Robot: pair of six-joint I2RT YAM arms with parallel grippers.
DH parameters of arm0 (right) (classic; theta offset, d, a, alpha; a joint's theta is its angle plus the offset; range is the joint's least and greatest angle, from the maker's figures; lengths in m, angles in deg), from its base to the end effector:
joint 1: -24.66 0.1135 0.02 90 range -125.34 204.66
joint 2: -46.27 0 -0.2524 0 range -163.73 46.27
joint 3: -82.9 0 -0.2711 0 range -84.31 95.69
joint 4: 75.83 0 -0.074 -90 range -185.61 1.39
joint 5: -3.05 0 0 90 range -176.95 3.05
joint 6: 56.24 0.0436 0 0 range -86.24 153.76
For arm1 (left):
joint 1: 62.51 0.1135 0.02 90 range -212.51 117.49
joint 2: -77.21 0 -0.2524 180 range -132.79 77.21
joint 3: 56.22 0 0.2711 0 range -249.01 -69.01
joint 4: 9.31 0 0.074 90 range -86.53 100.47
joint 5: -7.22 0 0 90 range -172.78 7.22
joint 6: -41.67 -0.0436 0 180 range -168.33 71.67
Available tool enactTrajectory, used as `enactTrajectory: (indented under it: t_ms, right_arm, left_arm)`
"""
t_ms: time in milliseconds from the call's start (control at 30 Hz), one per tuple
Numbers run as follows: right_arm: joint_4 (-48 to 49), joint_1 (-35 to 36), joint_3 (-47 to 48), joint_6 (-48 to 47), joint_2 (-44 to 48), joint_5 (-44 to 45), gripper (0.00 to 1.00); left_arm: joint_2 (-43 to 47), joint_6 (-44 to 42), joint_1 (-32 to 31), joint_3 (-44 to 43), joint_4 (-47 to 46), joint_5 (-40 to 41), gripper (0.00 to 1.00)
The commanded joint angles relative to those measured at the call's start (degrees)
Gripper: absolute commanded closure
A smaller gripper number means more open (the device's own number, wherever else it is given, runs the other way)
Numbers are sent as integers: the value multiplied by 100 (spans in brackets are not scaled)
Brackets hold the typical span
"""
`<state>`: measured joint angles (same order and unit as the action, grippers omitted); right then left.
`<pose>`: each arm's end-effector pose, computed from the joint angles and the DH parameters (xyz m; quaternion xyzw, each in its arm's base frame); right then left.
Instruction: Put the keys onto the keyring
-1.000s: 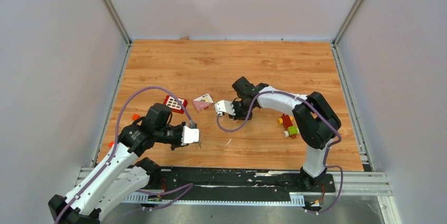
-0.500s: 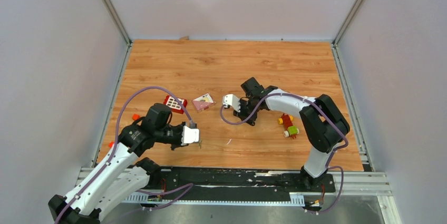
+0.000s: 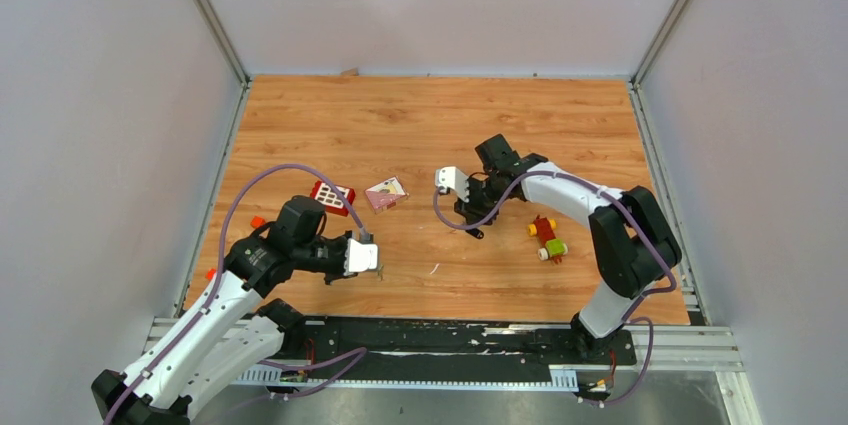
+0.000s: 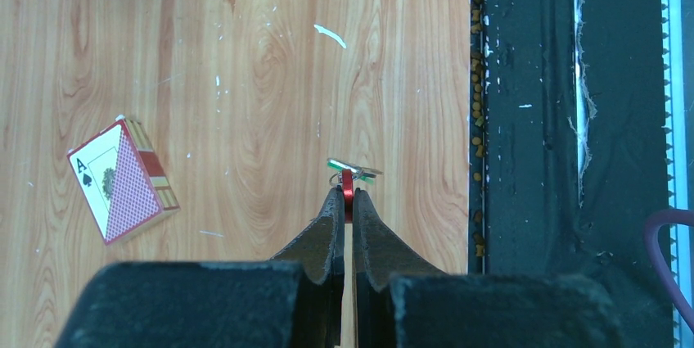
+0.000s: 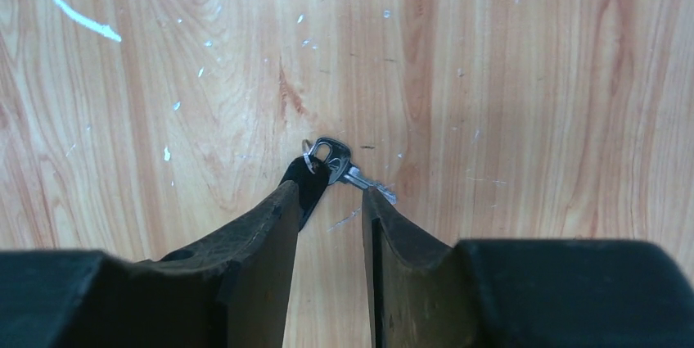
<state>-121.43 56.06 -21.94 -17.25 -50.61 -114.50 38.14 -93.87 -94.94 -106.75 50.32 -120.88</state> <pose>0.2844 0.1972 0.1598 -0.6625 0.6856 0.1975 0.2279 0.1223 -0.1096 0.2457 0.6461 0.6130 -0.2644 0.3700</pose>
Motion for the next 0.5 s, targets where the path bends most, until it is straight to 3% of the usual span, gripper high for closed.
enactTrajectory:
  t_ms: [0,467]
  right_arm:
    - [-262,34,107,-768,74,-301,65]
    - [-427,213,503,-1395,-613,-59,66]
  left_arm:
    - [27,-52,27,38,-185,-136,100]
    - [23,-82,26,55,-185,-119,100]
